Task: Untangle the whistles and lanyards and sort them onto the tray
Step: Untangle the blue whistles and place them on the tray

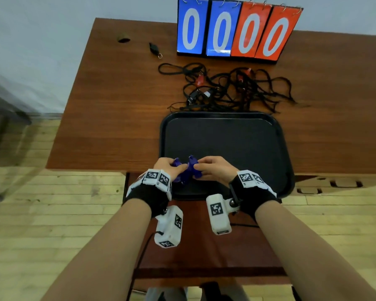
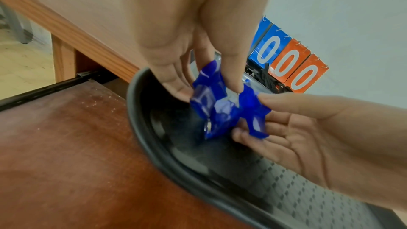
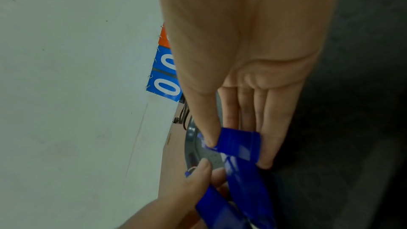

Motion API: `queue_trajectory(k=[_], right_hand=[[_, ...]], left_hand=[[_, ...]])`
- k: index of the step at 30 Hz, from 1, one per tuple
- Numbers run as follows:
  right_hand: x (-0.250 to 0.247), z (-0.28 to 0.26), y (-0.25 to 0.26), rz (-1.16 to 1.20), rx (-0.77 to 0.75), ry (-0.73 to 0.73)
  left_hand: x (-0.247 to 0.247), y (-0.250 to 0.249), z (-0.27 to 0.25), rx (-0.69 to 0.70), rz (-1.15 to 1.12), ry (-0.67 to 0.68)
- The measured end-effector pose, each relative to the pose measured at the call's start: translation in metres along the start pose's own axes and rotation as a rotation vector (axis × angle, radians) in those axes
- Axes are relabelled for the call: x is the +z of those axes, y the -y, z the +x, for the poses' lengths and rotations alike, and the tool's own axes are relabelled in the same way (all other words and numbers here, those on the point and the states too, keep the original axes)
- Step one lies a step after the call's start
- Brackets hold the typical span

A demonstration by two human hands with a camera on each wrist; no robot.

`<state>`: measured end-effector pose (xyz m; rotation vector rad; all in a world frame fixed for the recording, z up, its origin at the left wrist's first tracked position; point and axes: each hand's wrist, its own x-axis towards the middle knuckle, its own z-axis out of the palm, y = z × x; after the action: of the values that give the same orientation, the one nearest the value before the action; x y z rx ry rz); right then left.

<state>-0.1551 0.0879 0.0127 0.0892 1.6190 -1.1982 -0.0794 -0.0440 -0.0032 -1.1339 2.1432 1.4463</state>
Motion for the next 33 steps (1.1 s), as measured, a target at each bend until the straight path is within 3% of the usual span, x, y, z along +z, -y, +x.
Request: queue_trajectory(k=[4,8,14,20,25,33], right_hand=[[0.005,0.004,-0.009,-0.08,-0.077,-0.202],[0.005,0.009,-0.02,-0.376,-0.098,-0.384],[0.006,0.005,-0.027,-0.438,-0.087,-0.348],[0.012,0.002,-0.026,-0.439,-0.104,-0.281],[0.001,0.001,-0.015,-0.515,-0.17,-0.426],[-0.033,0.006,0.042,-0.324,-0.38,-0.578]], left_hand=[[-0.002,-0.003,-0.007,0.02,-0.046,-0.06],[-0.009,-0.007,-0.01,0.065,0.106,-0.125],[-0.008,-0.005,-0.013,0.08,0.26,-0.051],[-0.007,-0.001,-0.015,0.074,0.267,-0.054],[-0.015,-0.012,-0.007,0.091,0.1,-0.115],[-0.027,-0.074,0.012,0.248,-0.332,-0.103]])
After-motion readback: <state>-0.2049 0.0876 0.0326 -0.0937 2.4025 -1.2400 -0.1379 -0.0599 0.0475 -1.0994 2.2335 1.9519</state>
